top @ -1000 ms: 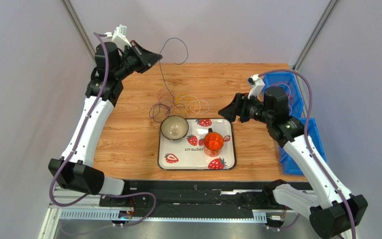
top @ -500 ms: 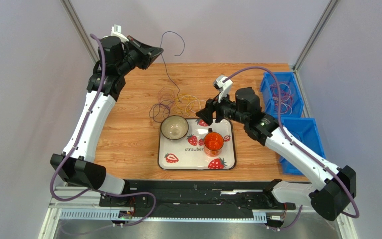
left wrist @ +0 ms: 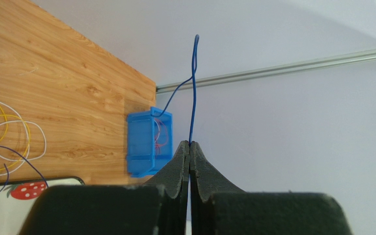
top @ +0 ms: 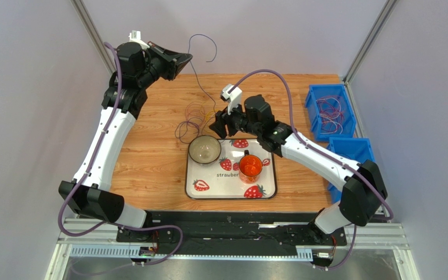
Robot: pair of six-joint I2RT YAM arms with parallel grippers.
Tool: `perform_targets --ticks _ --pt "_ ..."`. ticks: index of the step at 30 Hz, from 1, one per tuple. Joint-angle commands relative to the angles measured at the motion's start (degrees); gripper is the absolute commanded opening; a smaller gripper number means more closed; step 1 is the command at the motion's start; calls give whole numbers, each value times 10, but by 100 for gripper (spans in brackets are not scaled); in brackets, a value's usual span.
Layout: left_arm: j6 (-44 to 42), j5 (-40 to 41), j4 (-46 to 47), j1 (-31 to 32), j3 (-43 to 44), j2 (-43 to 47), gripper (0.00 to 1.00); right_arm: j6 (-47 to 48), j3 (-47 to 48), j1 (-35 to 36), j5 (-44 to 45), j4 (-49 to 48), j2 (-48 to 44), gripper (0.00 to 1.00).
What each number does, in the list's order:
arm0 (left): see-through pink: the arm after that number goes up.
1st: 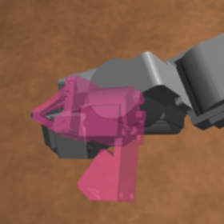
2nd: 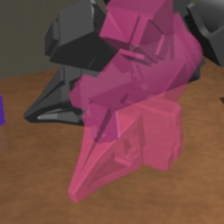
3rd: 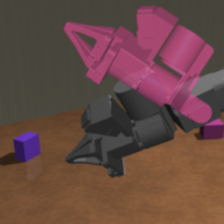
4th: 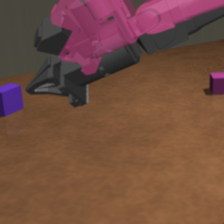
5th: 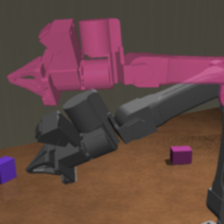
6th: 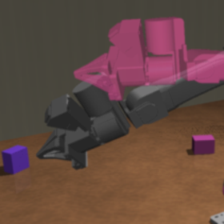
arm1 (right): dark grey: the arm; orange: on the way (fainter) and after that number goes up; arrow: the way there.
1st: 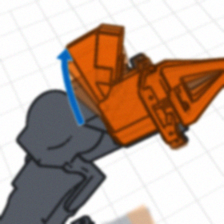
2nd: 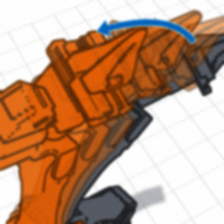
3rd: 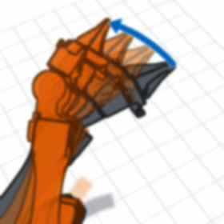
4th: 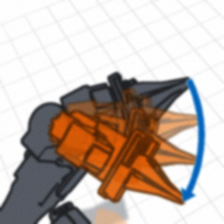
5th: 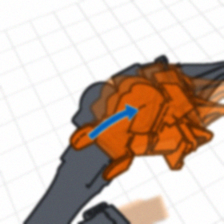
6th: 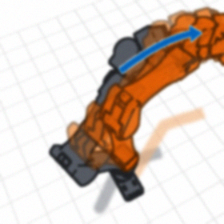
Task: Untangle the cables
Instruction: Untie the cable.
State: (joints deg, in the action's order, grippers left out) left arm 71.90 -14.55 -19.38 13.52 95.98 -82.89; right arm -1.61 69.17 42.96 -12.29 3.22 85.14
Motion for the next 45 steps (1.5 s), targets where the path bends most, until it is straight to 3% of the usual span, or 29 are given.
perform_targets --ticks 1,11,21,30,38,45 --pt "0 -14 24 3 6 23 0 13 34 11 29 -58 27 57" --pt "0 -20 42 3 -21 36 0 8 69 21 93 -67 78 48" --pt "6 -23 50 3 -21 31 0 6 84 31 101 -84 112 40" --pt "3 -16 49 -1 -19 31 0 6 56 38 145 -91 86 1" --pt "-31 -8 23 -15 -11 17 0 48 76 39 181 -39 2 0" --pt "-50 -19 19 -14 -24 -23 0 85 147 39 206 27 -76 0"
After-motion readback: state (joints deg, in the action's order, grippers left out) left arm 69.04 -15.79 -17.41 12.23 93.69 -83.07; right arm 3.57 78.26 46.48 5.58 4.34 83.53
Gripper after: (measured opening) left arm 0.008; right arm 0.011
